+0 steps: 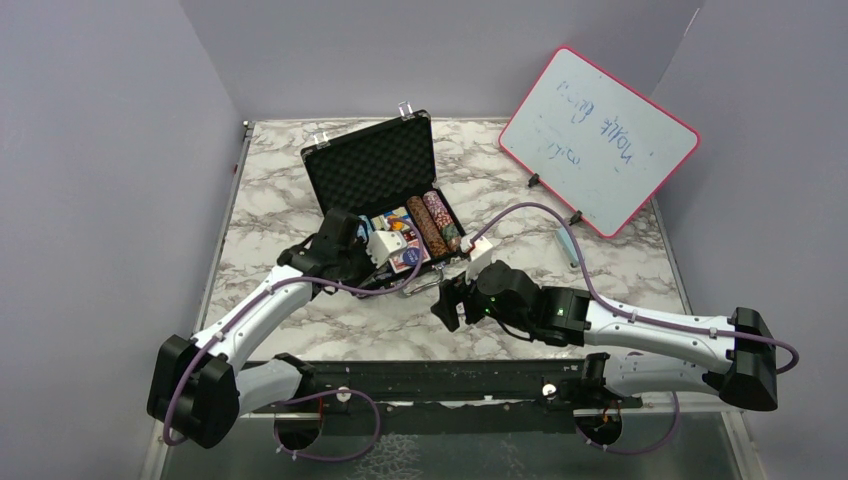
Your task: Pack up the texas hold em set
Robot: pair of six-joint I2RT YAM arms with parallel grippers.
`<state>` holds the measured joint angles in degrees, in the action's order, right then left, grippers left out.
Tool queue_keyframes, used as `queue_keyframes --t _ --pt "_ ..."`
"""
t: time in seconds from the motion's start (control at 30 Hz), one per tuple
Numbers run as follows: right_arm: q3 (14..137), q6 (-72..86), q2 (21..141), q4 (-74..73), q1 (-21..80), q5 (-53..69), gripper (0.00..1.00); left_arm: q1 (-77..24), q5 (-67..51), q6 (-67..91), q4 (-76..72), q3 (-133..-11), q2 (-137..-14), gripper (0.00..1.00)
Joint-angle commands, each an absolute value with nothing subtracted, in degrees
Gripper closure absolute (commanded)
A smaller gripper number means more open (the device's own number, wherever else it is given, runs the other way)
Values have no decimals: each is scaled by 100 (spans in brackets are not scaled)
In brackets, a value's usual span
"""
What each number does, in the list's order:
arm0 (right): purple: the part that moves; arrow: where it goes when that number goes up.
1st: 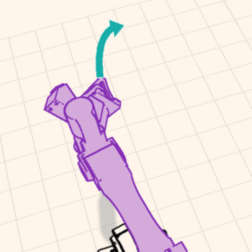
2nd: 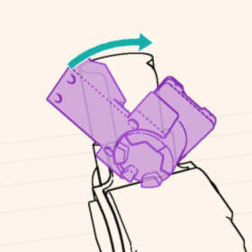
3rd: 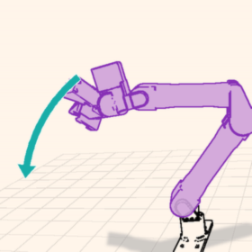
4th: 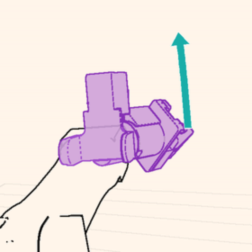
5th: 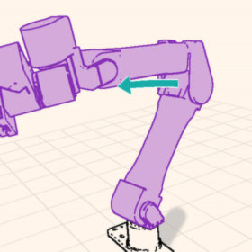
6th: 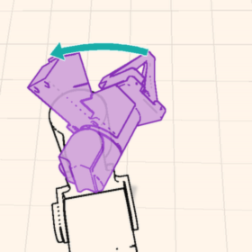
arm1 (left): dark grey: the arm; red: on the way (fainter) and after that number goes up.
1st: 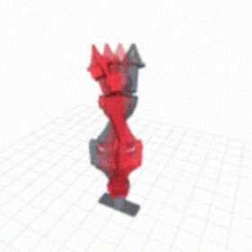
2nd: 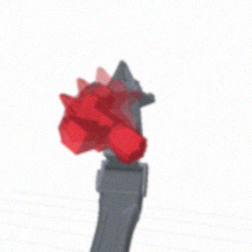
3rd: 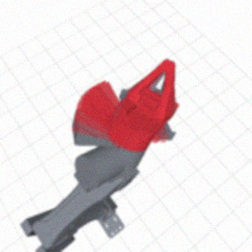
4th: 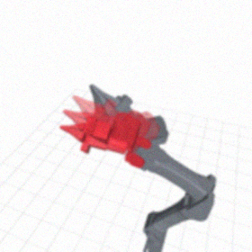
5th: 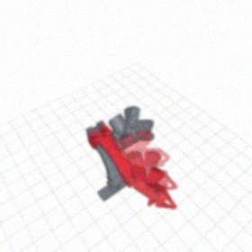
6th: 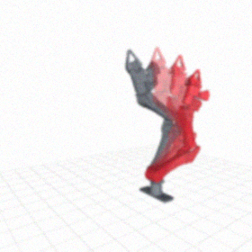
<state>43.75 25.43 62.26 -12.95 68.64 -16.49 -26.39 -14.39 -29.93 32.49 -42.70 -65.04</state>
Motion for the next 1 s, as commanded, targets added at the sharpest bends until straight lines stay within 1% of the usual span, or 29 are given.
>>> queue_keyframes --t 0.0,0.33,0.67,0.87,0.97 --pt "4377 2535 6131 -1304 6864 -1853 21 -2654 -1654 -3037 3167 -4236 -6532 99" --pt "4317 2505 6032 -1340 6864 -1937 21 -2652 -1253 -2915 3215 -4315 -7074 100" --pt "4293 2505 5958 -1395 6863 -1996 21 -2655 -1315 -2842 3296 -4394 -7296 100" --pt "4248 2610 5842 -1457 6864 -2141 21 -2654 -1720 -2684 3156 -4781 -6614 86" --pt "4281 2660 5884 -1561 6864 -2116 21 -2646 -1900 -2441 2954 -5009 -6205 76"
